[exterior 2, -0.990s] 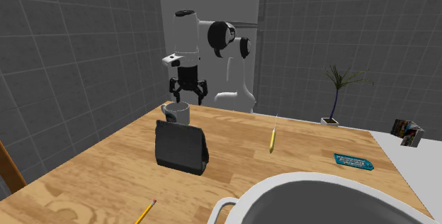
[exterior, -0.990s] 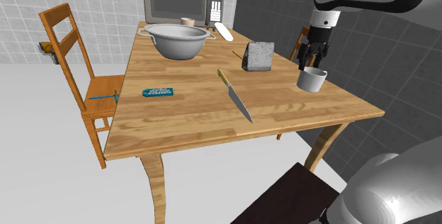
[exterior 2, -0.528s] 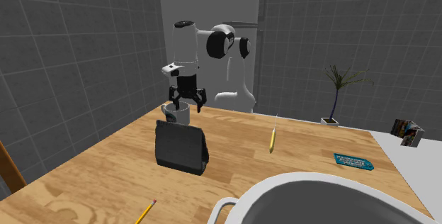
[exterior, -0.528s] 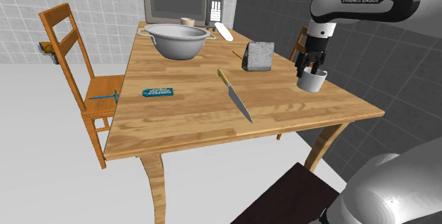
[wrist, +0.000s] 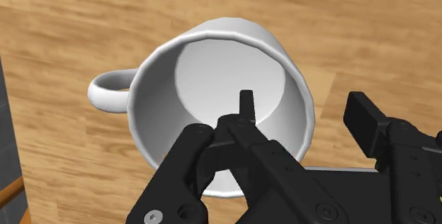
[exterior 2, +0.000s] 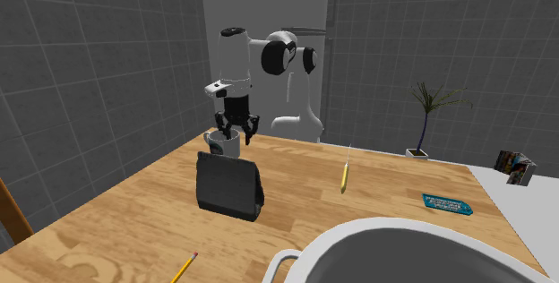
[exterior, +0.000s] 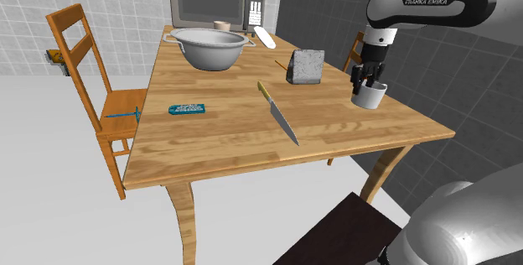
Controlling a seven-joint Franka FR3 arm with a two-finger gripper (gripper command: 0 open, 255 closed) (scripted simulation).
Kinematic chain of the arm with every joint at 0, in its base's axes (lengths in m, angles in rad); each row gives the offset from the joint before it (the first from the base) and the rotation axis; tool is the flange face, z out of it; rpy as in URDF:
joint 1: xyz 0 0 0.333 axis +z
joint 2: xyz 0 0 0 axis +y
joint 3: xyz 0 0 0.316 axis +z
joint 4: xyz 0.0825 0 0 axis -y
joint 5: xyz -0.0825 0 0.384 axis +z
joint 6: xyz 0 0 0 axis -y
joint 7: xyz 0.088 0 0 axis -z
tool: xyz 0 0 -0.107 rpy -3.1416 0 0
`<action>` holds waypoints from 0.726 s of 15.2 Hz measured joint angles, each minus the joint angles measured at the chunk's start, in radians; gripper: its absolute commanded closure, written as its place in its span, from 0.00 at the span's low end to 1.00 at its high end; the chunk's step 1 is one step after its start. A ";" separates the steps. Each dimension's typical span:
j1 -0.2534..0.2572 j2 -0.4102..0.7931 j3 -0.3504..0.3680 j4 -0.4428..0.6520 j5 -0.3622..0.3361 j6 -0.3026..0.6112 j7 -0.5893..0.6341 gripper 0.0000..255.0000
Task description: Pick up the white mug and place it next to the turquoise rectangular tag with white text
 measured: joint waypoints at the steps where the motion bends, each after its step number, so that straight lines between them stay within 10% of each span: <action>1: 0.000 0.000 0.000 0.000 0.000 0.000 0.000 1.00; 11: 0.000 0.004 0.000 0.021 0.001 -0.017 -0.003 1.00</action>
